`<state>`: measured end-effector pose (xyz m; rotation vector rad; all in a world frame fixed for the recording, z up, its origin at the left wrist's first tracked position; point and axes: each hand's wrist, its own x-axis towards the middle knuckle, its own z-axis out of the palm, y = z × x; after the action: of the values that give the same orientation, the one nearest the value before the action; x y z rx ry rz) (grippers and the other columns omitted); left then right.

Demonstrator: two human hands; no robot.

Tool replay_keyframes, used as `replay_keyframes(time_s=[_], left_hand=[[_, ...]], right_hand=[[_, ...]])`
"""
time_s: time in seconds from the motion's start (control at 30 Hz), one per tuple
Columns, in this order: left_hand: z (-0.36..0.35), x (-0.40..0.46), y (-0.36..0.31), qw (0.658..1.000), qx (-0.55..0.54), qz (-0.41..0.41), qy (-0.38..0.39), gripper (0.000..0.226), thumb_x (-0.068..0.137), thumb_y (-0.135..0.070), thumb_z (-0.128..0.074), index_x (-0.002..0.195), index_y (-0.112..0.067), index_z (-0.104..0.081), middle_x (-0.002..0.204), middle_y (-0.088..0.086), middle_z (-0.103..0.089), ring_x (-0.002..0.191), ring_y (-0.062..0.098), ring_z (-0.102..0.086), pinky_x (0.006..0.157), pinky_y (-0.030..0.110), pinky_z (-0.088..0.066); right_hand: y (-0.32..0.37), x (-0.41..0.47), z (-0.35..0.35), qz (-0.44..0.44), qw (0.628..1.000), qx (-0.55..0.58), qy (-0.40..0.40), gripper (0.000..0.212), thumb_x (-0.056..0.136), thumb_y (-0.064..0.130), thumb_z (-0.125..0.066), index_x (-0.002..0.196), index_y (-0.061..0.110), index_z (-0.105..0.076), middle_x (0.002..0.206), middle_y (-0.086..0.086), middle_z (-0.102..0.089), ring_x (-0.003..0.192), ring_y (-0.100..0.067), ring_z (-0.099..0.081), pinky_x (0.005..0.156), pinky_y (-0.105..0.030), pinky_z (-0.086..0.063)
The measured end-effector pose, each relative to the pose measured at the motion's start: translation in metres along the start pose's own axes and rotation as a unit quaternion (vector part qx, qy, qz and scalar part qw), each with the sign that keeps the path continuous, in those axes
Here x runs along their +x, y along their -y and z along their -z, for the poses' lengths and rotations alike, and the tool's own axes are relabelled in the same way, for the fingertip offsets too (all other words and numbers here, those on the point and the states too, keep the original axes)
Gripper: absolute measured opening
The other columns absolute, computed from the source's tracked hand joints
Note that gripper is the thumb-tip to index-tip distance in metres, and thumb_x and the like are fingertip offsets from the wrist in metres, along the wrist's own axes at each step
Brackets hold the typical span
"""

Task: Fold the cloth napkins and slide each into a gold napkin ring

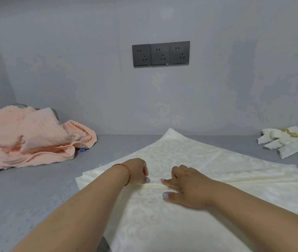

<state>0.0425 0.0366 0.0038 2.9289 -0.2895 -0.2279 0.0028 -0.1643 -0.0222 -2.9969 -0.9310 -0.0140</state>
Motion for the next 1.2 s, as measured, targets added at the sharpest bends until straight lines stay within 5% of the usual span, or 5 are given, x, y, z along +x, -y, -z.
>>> replay_keyframes(time_s=[0.3, 0.7, 0.87, 1.03, 1.2], left_hand=[[0.014, -0.001, 0.008, 0.996, 0.031, -0.015, 0.077, 0.019, 0.086, -0.025, -0.063, 0.102, -0.03, -0.053, 0.109, -0.009, -0.055, 0.091, 0.015, -0.055, 0.045, 0.02, -0.041], [0.04, 0.01, 0.016, 0.977, -0.018, -0.02, 0.212, 0.066, 0.078, 0.008, -0.031, 0.084, -0.04, -0.076, 0.082, -0.01, -0.068, 0.071, 0.015, -0.066, 0.102, 0.048, -0.044], [0.043, 0.012, 0.016, 0.956, -0.069, -0.048, 0.282, 0.052, 0.086, 0.019, -0.045, 0.121, -0.013, -0.066, 0.108, 0.002, -0.07, 0.083, 0.018, -0.072, 0.099, 0.04, -0.05], [0.033, 0.02, 0.016, 0.973, 0.027, -0.112, 0.201, 0.036, 0.081, 0.006, -0.061, 0.106, -0.016, -0.074, 0.069, -0.006, -0.065, 0.061, 0.008, -0.064, 0.071, 0.013, -0.051], [0.029, 0.028, 0.015, 0.981, 0.015, -0.136, 0.139, 0.009, 0.082, -0.037, -0.072, 0.085, -0.031, -0.066, 0.102, -0.013, -0.061, 0.095, 0.009, -0.059, 0.096, 0.03, -0.048]], right_hand=[[0.003, 0.001, -0.004, -0.016, 0.998, 0.06, 0.013, 0.055, 0.093, 0.067, -0.025, 0.145, 0.05, -0.027, 0.103, 0.012, -0.03, 0.099, -0.004, -0.024, 0.101, -0.025, -0.024], [0.003, 0.008, 0.0, -0.028, 0.997, 0.063, 0.042, 0.054, 0.09, 0.071, -0.022, 0.141, 0.055, -0.029, 0.104, 0.01, -0.032, 0.103, -0.008, -0.027, 0.104, -0.029, -0.026], [0.001, 0.008, 0.004, -0.019, 0.995, 0.082, 0.053, 0.051, 0.093, 0.067, -0.024, 0.141, 0.053, -0.033, 0.105, 0.009, -0.032, 0.102, -0.006, -0.026, 0.104, -0.026, -0.024], [-0.006, 0.015, 0.006, -0.047, 0.984, 0.142, 0.102, 0.048, 0.089, 0.074, -0.019, 0.134, 0.062, -0.034, 0.107, 0.01, -0.035, 0.122, -0.013, -0.032, 0.11, -0.036, -0.025], [-0.012, 0.024, 0.023, -0.083, 0.948, 0.271, 0.147, 0.052, 0.088, 0.076, -0.015, 0.116, 0.053, -0.053, 0.095, 0.016, -0.043, 0.105, -0.012, -0.045, 0.104, -0.035, -0.032]])
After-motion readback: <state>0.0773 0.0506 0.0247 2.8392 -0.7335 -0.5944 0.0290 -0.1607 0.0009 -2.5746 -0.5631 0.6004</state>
